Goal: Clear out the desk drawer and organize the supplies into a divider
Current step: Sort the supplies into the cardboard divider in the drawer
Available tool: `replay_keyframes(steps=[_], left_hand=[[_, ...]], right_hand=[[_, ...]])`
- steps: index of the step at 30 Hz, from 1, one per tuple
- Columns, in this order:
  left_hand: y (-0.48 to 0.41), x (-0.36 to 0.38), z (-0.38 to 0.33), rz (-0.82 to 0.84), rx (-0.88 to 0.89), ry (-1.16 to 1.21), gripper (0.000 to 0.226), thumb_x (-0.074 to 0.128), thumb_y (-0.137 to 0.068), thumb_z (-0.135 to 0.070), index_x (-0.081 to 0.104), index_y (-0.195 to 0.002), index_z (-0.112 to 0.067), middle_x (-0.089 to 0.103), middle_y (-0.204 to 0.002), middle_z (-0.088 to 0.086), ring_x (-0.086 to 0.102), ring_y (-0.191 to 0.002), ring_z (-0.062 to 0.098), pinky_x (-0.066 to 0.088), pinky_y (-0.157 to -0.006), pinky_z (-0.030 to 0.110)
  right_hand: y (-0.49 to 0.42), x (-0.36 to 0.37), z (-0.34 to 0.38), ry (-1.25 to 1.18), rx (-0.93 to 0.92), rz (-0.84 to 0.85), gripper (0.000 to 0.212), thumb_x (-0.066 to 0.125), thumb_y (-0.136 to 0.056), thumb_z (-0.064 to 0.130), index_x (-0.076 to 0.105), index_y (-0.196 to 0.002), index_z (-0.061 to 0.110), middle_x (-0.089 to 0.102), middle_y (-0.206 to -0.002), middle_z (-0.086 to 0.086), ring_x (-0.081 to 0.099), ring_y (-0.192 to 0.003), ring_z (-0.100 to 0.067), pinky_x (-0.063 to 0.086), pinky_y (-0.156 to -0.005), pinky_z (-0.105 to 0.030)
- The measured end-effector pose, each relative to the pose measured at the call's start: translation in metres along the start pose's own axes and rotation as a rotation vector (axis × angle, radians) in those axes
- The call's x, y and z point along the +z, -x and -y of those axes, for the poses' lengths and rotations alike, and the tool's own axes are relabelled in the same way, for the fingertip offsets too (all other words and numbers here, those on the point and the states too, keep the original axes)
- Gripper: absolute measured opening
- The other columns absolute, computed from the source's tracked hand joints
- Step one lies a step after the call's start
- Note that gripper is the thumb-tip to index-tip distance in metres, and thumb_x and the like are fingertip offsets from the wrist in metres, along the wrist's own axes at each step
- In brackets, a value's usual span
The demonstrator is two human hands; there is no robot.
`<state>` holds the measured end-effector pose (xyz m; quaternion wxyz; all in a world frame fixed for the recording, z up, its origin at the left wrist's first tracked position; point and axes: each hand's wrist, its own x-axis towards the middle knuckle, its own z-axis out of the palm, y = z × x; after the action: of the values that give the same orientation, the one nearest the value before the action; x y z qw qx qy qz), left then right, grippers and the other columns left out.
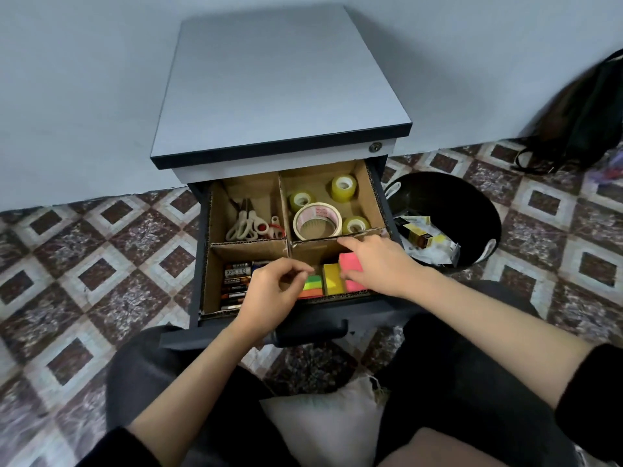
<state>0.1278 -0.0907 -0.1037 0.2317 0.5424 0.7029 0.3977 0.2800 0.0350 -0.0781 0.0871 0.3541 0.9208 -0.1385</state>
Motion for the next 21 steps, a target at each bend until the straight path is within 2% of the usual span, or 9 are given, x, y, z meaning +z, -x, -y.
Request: replay_keyframes(steps=[3,6,7,9,13,15,17,19,21], left_hand=[[0.021,-0.01,-0.005,-0.069,-0.042,0.021,0.018,0.06,-0.089,-0.009,0.067,-0.084,-0.025,0.064,-0.084,-0.019,0.059,-0.082,-0.005,0.042,-0.072,0.006],[0.042,-0.017,-0.012,-0.172,-0.116,0.066,0.017,0.059,-0.09,-0.012,0.067,-0.079,-0.022,0.063,-0.071,-0.018,0.057,-0.067,-0.007,0.04,-0.062,0.007],[0.049,-0.018,-0.014,-0.199,-0.145,0.076,0.017,0.059,-0.09,-0.014,0.068,-0.076,-0.02,0.059,-0.06,-0.018,0.054,-0.059,-0.006,0.038,-0.057,0.008],[0.066,-0.018,-0.013,-0.223,-0.222,0.094,0.026,0.058,-0.091,-0.018,0.067,-0.068,-0.017,0.05,-0.042,-0.015,0.046,-0.046,-0.003,0.032,-0.05,0.011],[0.089,-0.01,-0.004,-0.154,-0.473,0.154,0.042,0.054,-0.092,-0.033,0.066,-0.057,-0.015,0.052,-0.039,-0.008,0.045,-0.041,0.001,0.036,-0.05,0.016],[0.094,-0.003,0.001,-0.084,-0.593,0.187,0.046,0.052,-0.093,-0.039,0.067,-0.06,-0.01,0.062,-0.05,-0.002,0.052,-0.044,0.008,0.044,-0.054,0.021],[0.097,0.002,0.003,-0.029,-0.665,0.216,0.047,0.05,-0.092,-0.044,0.068,-0.068,-0.008,0.07,-0.064,0.002,0.061,-0.05,0.013,0.049,-0.058,0.025],[0.096,0.006,0.004,-0.022,-0.702,0.262,0.045,0.048,-0.093,-0.044,0.068,-0.076,-0.007,0.072,-0.072,0.004,0.064,-0.054,0.014,0.045,-0.055,0.023],[0.094,0.01,0.003,-0.058,-0.754,0.385,0.04,0.049,-0.094,-0.037,0.066,-0.08,-0.004,0.071,-0.075,0.006,0.062,-0.051,0.011,0.04,-0.047,0.016]], right_hand=[[0.015,-0.003,0.014,-0.223,-0.01,-0.134,0.049,0.059,-0.088,0.041,0.053,-0.13,0.017,0.063,-0.118,-0.008,0.057,-0.109,-0.025,0.047,-0.091,-0.038],[0.038,-0.003,0.033,-0.539,-0.075,-0.356,0.018,0.06,-0.09,0.027,0.071,-0.088,0.012,0.064,-0.075,0.004,0.057,-0.07,-0.008,0.043,-0.072,-0.023],[0.045,0.0,0.04,-0.598,-0.066,-0.399,0.025,0.057,-0.092,0.025,0.068,-0.073,0.013,0.059,-0.062,0.007,0.052,-0.059,-0.003,0.039,-0.066,-0.02],[0.062,0.009,0.055,-0.712,0.013,-0.366,0.042,0.049,-0.096,0.029,0.059,-0.056,0.018,0.054,-0.052,0.007,0.05,-0.045,-0.004,0.039,-0.061,-0.019],[0.083,0.034,0.07,-0.907,0.254,-0.112,0.056,0.042,-0.097,0.039,0.061,-0.053,0.011,0.056,-0.045,0.0,0.045,-0.031,-0.006,0.037,-0.043,-0.013],[0.089,0.042,0.071,-0.955,0.379,0.068,0.058,0.038,-0.098,0.045,0.063,-0.062,0.007,0.061,-0.049,-0.005,0.047,-0.032,-0.011,0.034,-0.035,-0.015],[0.091,0.047,0.073,-1.05,0.478,0.243,0.058,0.034,-0.097,0.052,0.063,-0.082,0.004,0.067,-0.058,-0.009,0.051,-0.036,-0.014,0.034,-0.034,-0.018],[0.089,0.053,0.075,-1.166,0.533,0.282,0.059,0.033,-0.097,0.052,0.061,-0.092,0.0,0.069,-0.064,-0.01,0.054,-0.039,-0.015,0.037,-0.036,-0.018],[0.087,0.057,0.076,-1.236,0.565,0.226,0.054,0.035,-0.099,0.045,0.061,-0.085,0.0,0.069,-0.065,-0.01,0.054,-0.039,-0.014,0.038,-0.036,-0.019]])
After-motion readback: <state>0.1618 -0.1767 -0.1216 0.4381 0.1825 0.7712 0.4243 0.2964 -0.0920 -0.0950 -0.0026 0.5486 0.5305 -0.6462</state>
